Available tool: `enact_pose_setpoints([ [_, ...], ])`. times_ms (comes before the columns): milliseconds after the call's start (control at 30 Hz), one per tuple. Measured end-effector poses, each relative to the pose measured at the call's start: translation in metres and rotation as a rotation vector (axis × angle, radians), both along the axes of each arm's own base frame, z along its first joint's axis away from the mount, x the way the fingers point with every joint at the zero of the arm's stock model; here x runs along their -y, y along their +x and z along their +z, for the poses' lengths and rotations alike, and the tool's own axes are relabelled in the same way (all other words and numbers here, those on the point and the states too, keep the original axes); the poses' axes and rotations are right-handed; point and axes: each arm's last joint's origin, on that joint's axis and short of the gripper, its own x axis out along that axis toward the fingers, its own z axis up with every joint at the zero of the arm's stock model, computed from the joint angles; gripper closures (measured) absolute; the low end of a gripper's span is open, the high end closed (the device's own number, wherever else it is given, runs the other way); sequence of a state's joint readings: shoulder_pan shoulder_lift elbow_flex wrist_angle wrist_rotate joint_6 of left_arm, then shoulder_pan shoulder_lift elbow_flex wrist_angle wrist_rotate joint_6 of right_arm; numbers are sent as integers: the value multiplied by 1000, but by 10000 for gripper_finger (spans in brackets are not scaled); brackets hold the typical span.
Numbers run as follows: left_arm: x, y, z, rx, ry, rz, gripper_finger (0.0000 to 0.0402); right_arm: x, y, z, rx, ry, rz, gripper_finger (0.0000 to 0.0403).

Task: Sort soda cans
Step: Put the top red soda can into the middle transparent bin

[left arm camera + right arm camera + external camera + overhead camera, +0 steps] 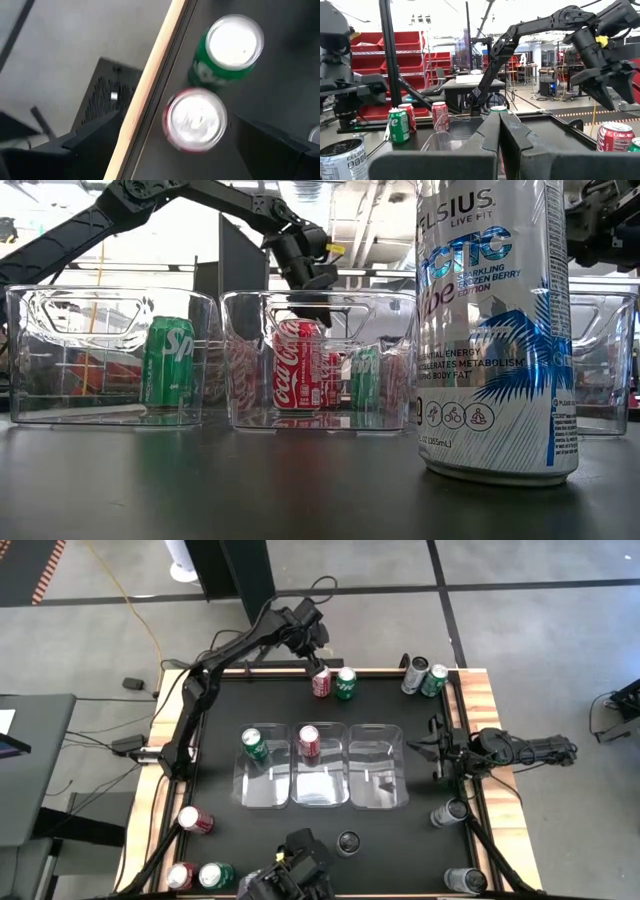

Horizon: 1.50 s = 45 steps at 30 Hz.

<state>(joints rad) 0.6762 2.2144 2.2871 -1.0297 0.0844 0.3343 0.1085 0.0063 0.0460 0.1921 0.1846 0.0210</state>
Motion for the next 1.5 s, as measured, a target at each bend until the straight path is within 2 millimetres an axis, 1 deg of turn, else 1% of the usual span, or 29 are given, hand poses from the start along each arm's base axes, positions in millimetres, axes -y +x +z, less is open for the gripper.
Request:
enact_pose_setpoints([
  [200, 1, 1, -1, 24, -30, -10, 35, 0, 0, 0, 3, 4, 2, 374],
  [300, 2, 2, -9, 3, -43, -28, 35, 0, 0, 0, 3, 5, 2, 374],
  [367, 5, 4, -16, -32, -35, -71, 35, 0, 0, 0, 3, 5, 2, 374],
  [433, 9, 6, -19, -56, -6, -115, 35, 0, 0, 0, 2, 12, 8, 374],
  [600, 13, 14, -17, -43, 65, -199, 35, -1, 0, 0, 0, 15, 17, 374],
  [700, 14, 15, -17, -37, 58, -226, 35, -1, 0, 0, 0, 15, 17, 374],
  [1000, 11, 12, -43, -75, 0, -187, 35, -1, 0, 0, -4, 14, 17, 374],
  [1167, 7, 13, -46, -51, 7, -162, 35, -1, 0, 0, -3, 14, 16, 374],
  [1333, 3, 8, -56, -69, -24, -132, 35, -1, 0, 0, -4, 13, 16, 374],
  [1500, 1, 8, -59, -65, -30, -118, 35, -1, 0, 0, -3, 12, 16, 374],
])
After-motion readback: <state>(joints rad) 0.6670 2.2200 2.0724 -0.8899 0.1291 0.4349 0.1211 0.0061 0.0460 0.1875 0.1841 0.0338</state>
